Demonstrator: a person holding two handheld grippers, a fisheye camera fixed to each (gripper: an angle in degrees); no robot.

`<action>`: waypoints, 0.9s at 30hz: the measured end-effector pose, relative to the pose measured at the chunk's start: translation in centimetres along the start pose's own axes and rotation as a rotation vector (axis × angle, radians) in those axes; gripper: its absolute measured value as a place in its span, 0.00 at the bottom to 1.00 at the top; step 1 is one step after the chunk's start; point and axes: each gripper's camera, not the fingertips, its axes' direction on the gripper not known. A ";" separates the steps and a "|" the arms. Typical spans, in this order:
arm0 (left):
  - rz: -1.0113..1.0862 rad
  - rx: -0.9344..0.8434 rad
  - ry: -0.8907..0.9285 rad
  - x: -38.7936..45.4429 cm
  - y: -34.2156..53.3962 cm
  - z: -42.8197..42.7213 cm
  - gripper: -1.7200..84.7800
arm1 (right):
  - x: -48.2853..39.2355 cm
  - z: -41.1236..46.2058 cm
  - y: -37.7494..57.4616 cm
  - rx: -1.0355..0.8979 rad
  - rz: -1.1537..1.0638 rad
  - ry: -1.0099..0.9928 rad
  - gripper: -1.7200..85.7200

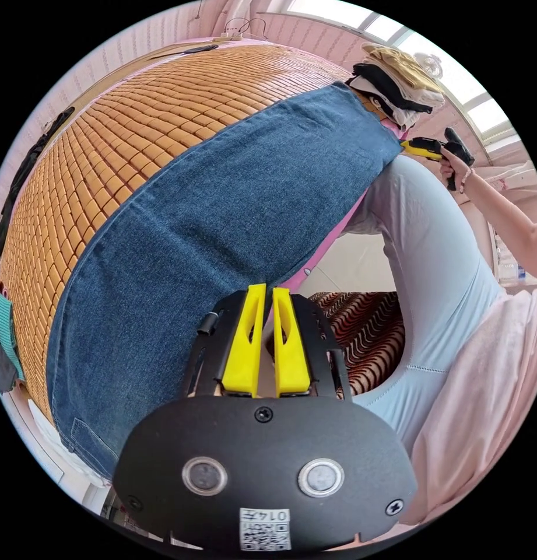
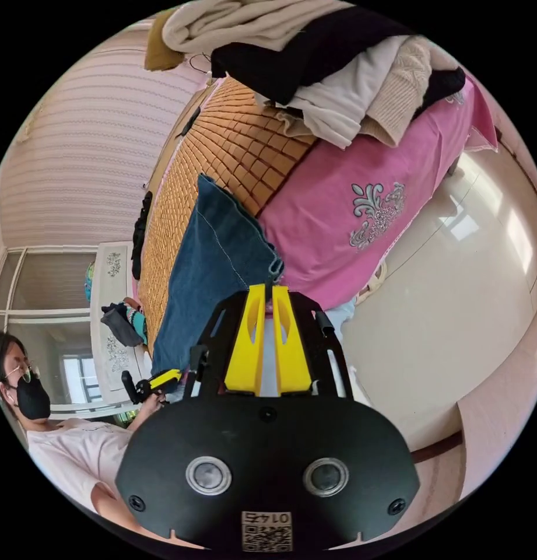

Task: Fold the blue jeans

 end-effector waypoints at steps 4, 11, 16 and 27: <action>-0.050 0.064 0.036 -0.3 3.1 -1.3 0.05 | -4.1 -0.9 -0.1 0.081 0.046 0.152 0.03; -0.425 0.274 -0.199 -8.2 16.1 -9.5 0.08 | -25.6 1.5 -0.3 0.156 -0.567 0.447 0.02; -0.868 0.324 -0.533 -16.2 30.1 -13.8 0.10 | -48.0 16.9 3.9 -0.143 -1.211 0.218 0.04; -1.167 0.261 -0.341 -27.7 44.3 -8.5 0.18 | -71.4 40.3 15.1 -0.587 -1.621 0.312 0.09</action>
